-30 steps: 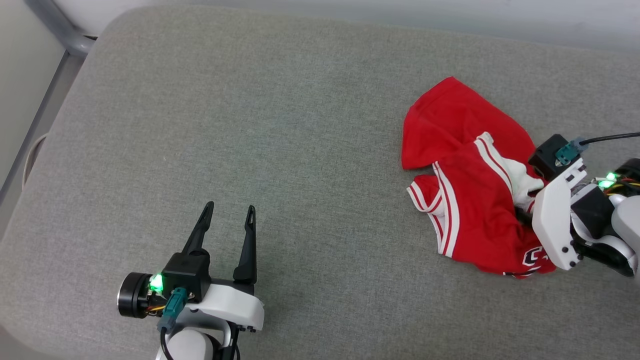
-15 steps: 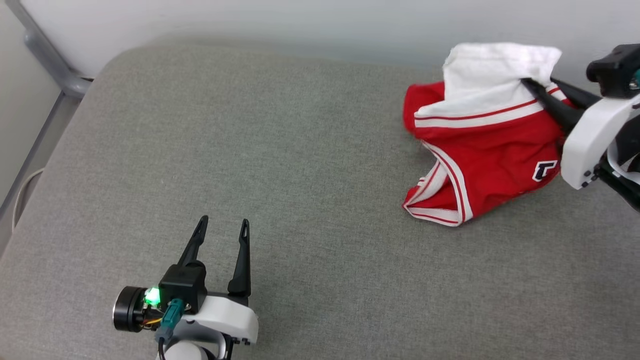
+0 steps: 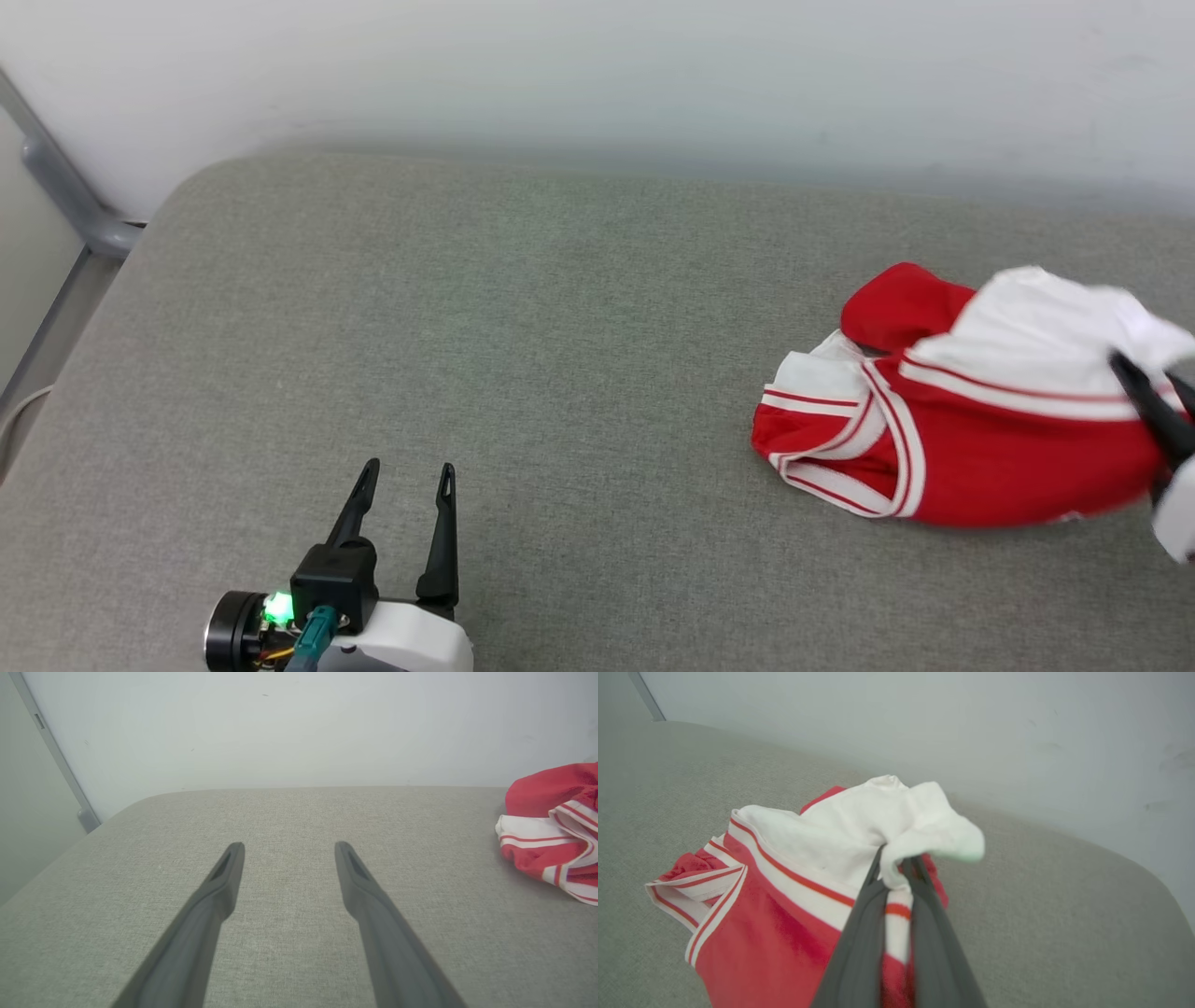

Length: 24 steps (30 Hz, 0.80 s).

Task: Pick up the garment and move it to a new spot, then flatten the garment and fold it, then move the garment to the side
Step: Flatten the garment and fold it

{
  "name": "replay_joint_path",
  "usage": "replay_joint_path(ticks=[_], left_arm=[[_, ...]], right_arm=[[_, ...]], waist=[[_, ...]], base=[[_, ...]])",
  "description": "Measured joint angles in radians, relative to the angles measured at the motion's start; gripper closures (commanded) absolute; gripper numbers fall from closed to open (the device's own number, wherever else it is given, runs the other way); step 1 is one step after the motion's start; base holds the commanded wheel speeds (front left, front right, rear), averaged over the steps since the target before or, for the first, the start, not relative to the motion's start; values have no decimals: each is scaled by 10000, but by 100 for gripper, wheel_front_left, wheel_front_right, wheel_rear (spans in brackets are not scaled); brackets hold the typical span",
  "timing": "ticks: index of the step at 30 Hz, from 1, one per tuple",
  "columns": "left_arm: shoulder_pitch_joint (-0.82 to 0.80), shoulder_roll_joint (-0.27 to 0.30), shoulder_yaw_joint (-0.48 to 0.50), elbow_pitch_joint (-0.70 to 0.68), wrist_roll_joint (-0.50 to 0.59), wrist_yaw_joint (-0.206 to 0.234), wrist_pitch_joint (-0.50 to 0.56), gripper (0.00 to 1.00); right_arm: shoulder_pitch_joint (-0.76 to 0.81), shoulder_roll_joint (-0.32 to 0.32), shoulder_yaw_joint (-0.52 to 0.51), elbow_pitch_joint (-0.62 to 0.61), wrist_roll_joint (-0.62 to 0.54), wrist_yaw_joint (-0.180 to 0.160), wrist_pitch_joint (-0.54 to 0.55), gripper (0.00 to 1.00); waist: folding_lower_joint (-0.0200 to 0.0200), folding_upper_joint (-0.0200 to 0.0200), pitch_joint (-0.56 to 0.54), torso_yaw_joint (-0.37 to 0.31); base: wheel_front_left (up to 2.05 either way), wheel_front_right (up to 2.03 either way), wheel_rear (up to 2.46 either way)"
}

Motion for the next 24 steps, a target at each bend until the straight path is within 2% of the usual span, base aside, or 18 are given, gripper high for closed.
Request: replay_joint_path(ticks=[4, 10, 12, 15, 16, 17, 20, 24], left_arm=[[76, -2, 12, -4, -17, -4, 0, 0], [197, 0, 27, -12, -17, -4, 0, 0], [193, -2, 12, -12, -15, -15, 0, 0], [190, -2, -13, -8, 6, -50, 0, 0], [187, -2, -2, -17, 13, -48, 0, 0], [188, -2, 27, -27, 15, -48, 0, 0], [203, -2, 79, -40, 50, -48, 0, 0], [228, -2, 119, -44, 117, -100, 0, 0]], right_arm=[[1657, 117, -1478, 614, 19, -2, -121, 100], [3698, 976, -3685, 1392, 17, -2, -146, 100], [4254, 1337, -4103, 1814, 48, 0, -151, 100], [4840, 1743, -4217, 2472, -38, 0, -174, 100], [4882, 2029, -4550, 2568, -90, -2, -199, 84], [4846, 2094, -4765, 2539, -159, -2, -196, 0], [4678, 2090, -5580, 2113, -888, -2, -155, 0], [4382, 2092, -6915, 798, -2128, -2, -155, 0]], waist=[[-1, 0, -74, -150], [-1, 0, -139, -398], [-1, 0, -158, -431], [-1, 0, -166, -426], [-1, 0, -155, -443], [-1, 0, -157, -470], [-1, 0, -196, -558], [0, 0, -285, -604]], base=[[0, 0, 0], [0, 0, 0], [0, 0, 0], [0, 0, 0], [0, 0, 0], [0, 0, 0], [0, 0, 0], [0, 0, 0]])
